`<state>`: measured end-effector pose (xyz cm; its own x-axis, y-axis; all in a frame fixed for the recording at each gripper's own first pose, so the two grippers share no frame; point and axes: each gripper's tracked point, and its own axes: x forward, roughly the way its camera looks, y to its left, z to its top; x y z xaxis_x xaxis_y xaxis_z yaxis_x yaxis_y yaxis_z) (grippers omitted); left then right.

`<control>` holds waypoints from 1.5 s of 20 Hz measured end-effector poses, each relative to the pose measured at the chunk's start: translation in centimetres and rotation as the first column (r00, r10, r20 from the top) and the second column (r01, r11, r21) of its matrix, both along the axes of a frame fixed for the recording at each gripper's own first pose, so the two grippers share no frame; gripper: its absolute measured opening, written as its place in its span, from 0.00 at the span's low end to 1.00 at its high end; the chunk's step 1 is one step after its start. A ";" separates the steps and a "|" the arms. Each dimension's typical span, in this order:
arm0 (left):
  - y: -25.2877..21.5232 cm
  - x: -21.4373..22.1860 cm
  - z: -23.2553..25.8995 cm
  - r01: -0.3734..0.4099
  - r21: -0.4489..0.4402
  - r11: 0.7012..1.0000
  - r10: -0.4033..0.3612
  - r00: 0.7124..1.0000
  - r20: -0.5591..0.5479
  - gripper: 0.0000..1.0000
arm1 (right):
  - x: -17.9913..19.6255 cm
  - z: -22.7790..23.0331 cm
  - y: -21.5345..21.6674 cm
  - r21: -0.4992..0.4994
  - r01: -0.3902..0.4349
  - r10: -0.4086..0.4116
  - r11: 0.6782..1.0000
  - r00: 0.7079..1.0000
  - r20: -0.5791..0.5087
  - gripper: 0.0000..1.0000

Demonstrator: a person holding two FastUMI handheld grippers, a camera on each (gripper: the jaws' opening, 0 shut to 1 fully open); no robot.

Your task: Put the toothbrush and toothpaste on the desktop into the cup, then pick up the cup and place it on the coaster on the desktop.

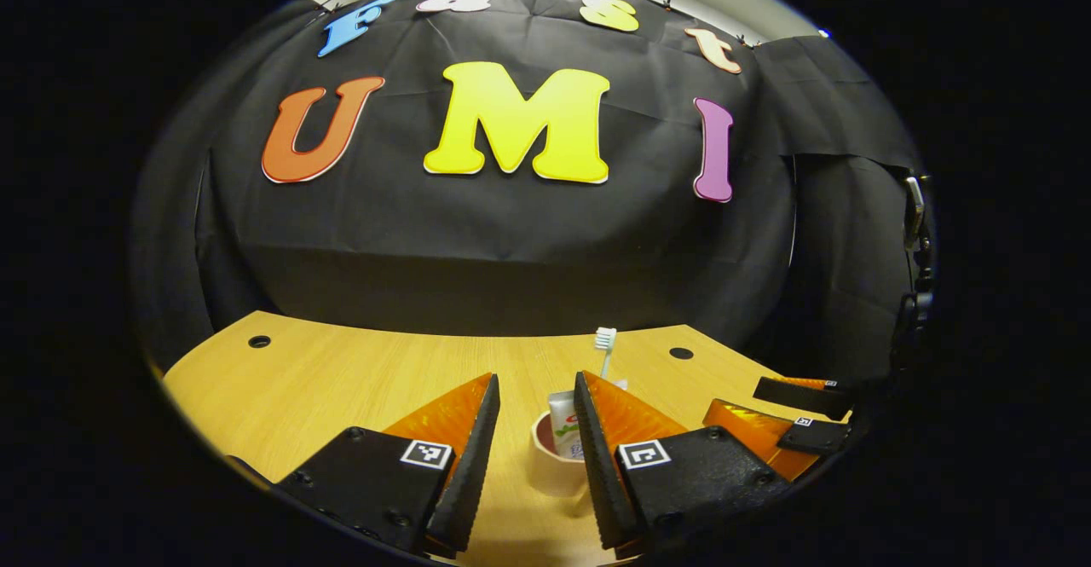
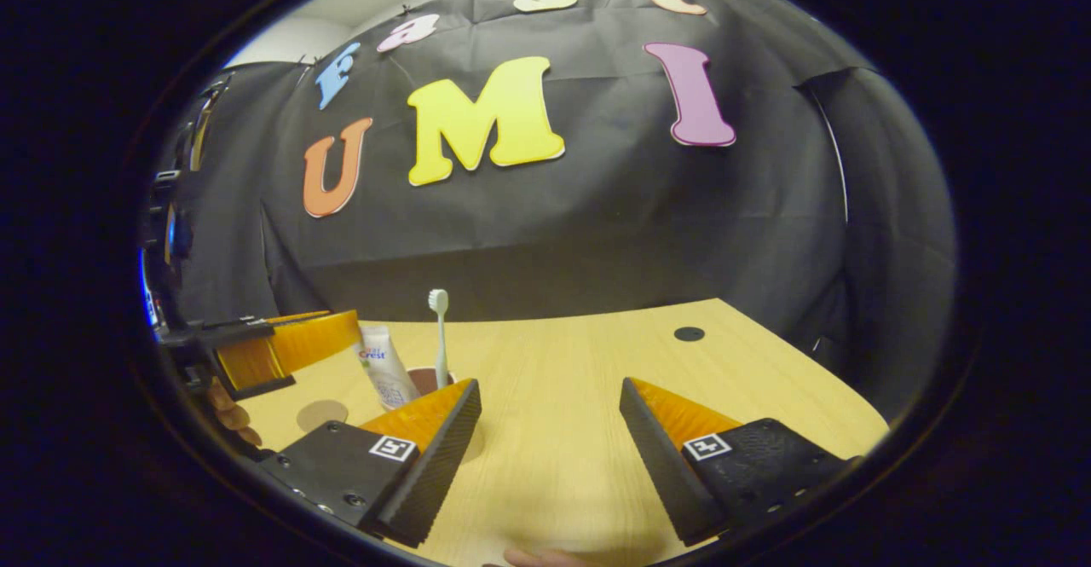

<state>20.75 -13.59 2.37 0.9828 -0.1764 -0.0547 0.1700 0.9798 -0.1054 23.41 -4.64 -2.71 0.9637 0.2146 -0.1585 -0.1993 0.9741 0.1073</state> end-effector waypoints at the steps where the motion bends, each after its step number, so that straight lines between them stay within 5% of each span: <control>1: 0.8 -0.6 0.2 -0.005 0.006 1.000 0.005 1.000 0.007 0.59 | -0.2 0.1 0.3 0.001 0.000 0.000 1.000 1.000 -0.005 0.97; 7: 6.7 -4.1 0.7 -0.050 0.066 0.997 0.046 0.997 0.068 0.82 | -2.6 0.1 3.8 0.025 -0.034 0.036 0.999 0.996 -0.076 0.97; 13: 11.2 -7.6 -1.5 -0.087 0.112 0.990 0.075 0.992 0.103 0.90 | -3.5 -0.6 7.2 -0.078 -0.044 0.031 0.996 0.987 -0.159 0.97; 20: 14.3 -12.0 -4.4 -0.095 0.086 0.992 0.087 0.992 0.095 0.91 | -2.7 -1.9 11.6 -0.157 -0.110 0.052 0.981 0.941 -0.335 0.97; 27: 17.5 -13.9 -4.2 -0.133 0.071 0.989 0.120 0.979 0.162 0.91 | -0.5 -6.3 11.0 -0.259 -0.099 -0.071 0.961 0.814 -0.577 0.94; 30: 18.9 -14.1 -5.6 -0.151 0.092 0.984 0.139 0.982 0.131 0.91 | -0.8 -8.3 11.9 -0.216 -0.104 -0.085 0.971 0.694 -0.715 0.96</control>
<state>6.69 5.34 -3.25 0.9978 -0.0314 0.0583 0.0309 0.9995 0.0086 22.63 7.24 -11.06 0.5333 0.0911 -0.8410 -0.1631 0.9866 0.0034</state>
